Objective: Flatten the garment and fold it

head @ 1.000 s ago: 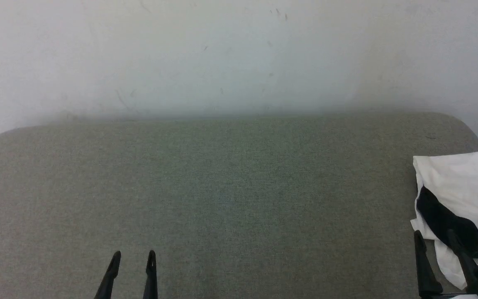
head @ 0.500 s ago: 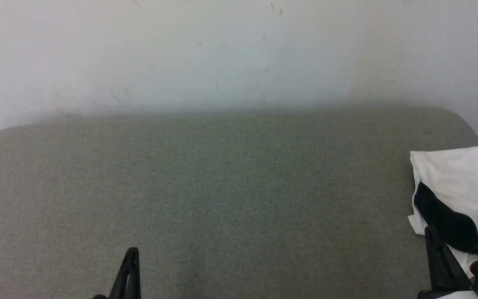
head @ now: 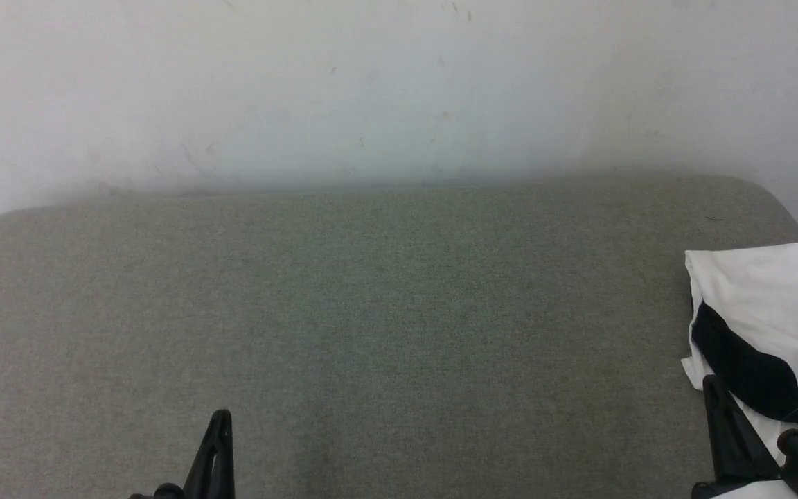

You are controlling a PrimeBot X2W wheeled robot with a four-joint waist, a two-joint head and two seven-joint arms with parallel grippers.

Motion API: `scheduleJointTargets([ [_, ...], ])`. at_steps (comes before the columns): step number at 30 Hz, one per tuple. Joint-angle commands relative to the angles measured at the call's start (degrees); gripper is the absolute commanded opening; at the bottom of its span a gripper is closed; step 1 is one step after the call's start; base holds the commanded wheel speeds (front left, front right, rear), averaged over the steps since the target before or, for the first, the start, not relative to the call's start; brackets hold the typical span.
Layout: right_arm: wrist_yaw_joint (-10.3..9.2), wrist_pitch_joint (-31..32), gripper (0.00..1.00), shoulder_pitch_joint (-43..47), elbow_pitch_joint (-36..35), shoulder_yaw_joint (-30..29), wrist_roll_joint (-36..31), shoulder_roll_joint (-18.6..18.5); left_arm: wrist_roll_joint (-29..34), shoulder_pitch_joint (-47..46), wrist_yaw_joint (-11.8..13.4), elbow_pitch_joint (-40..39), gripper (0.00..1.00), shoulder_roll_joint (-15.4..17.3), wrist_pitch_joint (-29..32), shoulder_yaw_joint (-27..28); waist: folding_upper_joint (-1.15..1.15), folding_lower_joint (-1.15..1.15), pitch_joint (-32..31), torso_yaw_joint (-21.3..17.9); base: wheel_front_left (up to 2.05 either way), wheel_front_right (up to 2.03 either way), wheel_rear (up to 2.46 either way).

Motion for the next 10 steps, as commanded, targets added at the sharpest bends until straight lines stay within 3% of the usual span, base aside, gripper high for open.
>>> scheduleJointTargets([
  [1,0.0,0.13,0.0,-1.14,0.2,0.27,-0.42,0.02,0.72,-1.45,-0.52,0.33,0.0,-0.31,0.23,0.4,0.0,0.0,0.02,0.0,0.0,0.0,0.0],
  [10,-0.01,0.82,0.0,-2.11,0.4,0.77,-0.81,0.04,1.46,-2.78,-0.89,0.97,0.0,-0.63,1.28,0.89,0.0,0.0,0.22,-0.02,0.0,0.0,0.0],
])
